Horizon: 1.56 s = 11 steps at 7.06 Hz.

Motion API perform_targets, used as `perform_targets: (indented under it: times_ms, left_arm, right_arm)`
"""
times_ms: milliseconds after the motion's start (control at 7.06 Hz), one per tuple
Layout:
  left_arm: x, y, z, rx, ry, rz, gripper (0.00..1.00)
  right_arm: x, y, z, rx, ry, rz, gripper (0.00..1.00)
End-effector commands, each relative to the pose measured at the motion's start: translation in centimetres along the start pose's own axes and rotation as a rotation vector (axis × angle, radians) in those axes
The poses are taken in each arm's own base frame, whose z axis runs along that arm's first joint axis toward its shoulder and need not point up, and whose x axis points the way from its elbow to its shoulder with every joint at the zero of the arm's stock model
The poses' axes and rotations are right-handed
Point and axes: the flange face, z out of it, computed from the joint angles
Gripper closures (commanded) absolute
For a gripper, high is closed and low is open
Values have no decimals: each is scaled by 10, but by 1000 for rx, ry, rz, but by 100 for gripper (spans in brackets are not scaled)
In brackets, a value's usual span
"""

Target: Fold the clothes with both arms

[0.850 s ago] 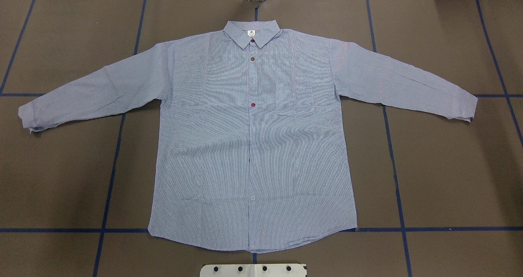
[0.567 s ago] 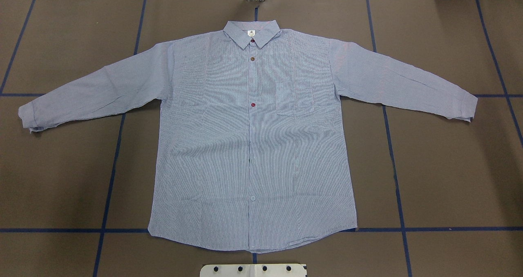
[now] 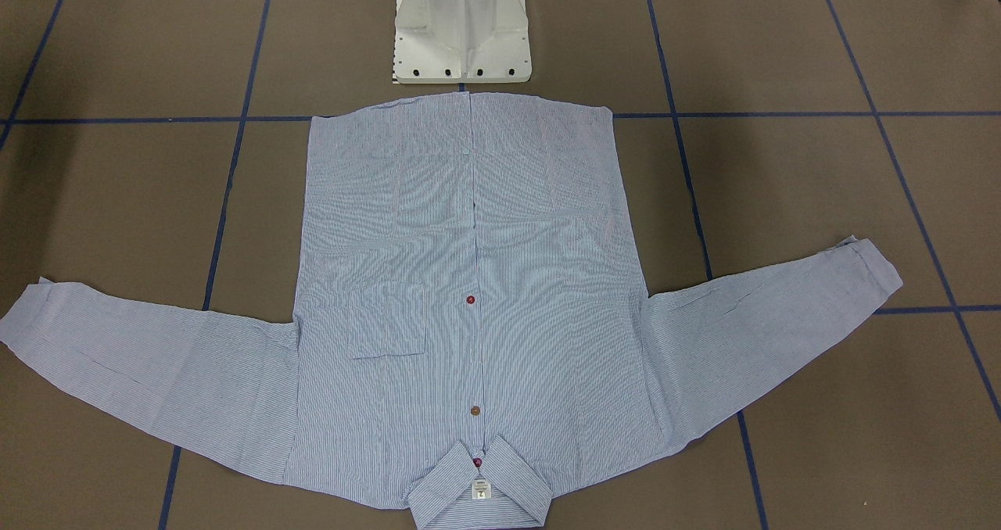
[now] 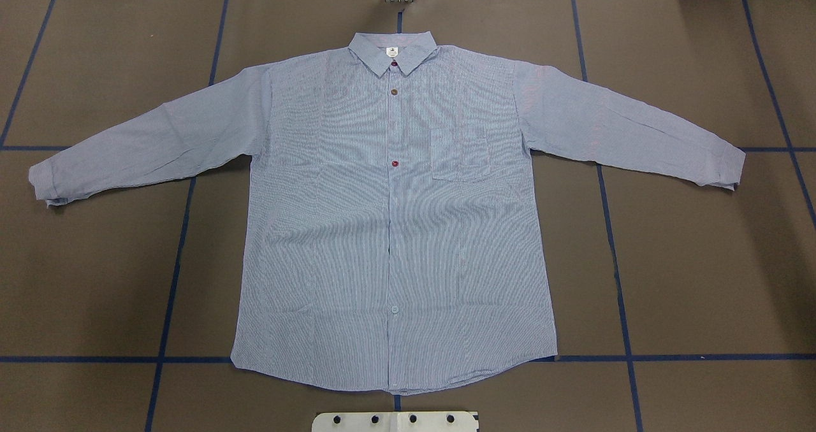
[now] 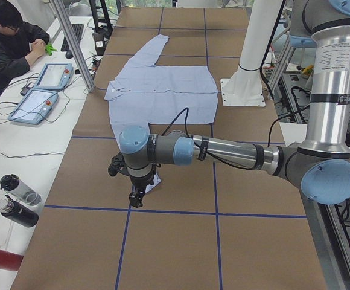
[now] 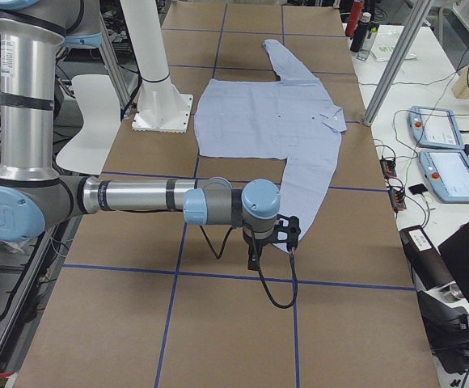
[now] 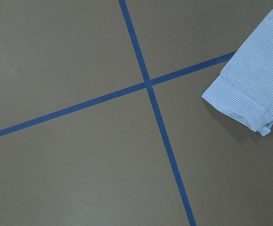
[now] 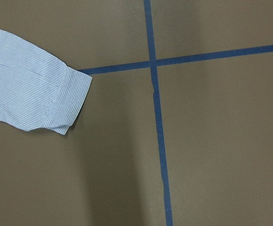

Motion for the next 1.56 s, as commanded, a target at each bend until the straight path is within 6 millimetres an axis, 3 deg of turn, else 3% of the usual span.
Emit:
perform_targets:
  times_ms: [0,142,425,567,709,1134,1417]
  left_arm:
    - [18,-29,-31,58,-25,52,1]
    - [24,-45,-42,97,-33,82,1]
    - [14,-42,-31,132,-32,32,1]
    - [13,-36,-26,154,-29,47,1]
    - [13,-33,-25,162,-30,55,1]
    - [15,-35,-29,172,-32,63,1]
    - [16,-35,-29,174,-32,64,1]
  right_arm:
    - [-9,-26,1,12,-6,-20,0]
    - [-7,-37,7,30,-17,-35,0]
    - [22,-40,57,67,-27,-136,0]
    - [47,-36,87,121,-44,-207,0]
    - [57,-31,102,156,-63,-205,0]
    - [0,-40,127,128,-122,-64,0]
    - [-48,-27,156,193,-175,104,0]
